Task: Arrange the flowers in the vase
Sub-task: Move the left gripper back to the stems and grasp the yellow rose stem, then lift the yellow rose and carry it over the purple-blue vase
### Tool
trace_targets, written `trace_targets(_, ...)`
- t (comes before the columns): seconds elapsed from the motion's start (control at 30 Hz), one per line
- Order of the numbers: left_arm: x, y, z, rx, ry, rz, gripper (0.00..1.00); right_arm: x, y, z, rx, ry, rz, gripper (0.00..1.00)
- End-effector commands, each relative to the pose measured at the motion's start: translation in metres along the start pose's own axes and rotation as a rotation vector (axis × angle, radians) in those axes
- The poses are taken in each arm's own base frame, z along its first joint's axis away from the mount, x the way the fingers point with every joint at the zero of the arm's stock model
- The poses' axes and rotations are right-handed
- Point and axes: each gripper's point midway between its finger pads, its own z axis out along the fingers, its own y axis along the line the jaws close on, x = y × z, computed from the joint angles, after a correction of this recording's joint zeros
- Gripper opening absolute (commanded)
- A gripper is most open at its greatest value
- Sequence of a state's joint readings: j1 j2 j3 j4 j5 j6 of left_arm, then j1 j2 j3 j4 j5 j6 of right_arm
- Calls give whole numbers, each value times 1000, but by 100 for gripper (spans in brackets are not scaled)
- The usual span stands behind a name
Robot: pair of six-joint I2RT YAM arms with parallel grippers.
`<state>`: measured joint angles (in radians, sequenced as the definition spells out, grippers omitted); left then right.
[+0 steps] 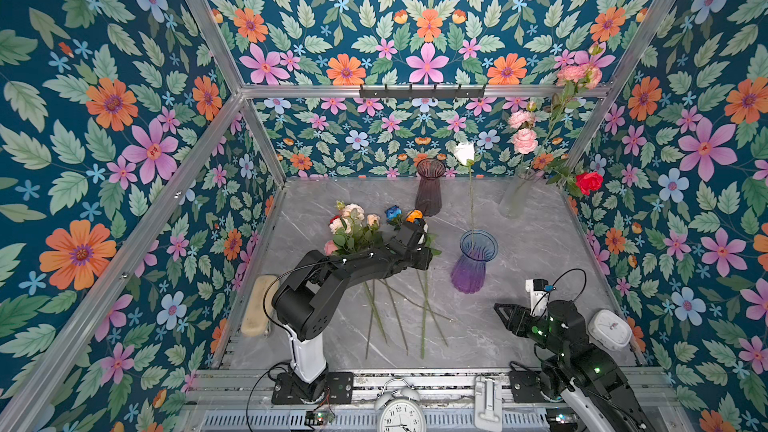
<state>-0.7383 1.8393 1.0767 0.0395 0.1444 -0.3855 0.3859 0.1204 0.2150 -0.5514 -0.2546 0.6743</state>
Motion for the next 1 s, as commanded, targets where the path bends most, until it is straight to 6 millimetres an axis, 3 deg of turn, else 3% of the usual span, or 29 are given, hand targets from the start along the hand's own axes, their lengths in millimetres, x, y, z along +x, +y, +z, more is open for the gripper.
trace_targets(0.0, 8, 8, 7, -50, 34, 6, 44, -4, 4, 0, -17, -19, -21, 49)
trace_targets(0.3, 25, 24, 15, -164, 95, 48, 38, -5, 4, 0, -16, -20, -21, 48)
trace_targets(0.57, 27, 13, 16, -134, 105, 54, 28, -5, 4, 0, -15, -21, -20, 48)
trace_targets(0.73, 31, 2, 15, -107, 128, 47, 28, -5, 4, 0, -15, -22, -20, 49)
trace_targets(0.97, 37, 6, 11, -122, 145, 46, 29, -5, 4, 0, -15, -22, -21, 49)
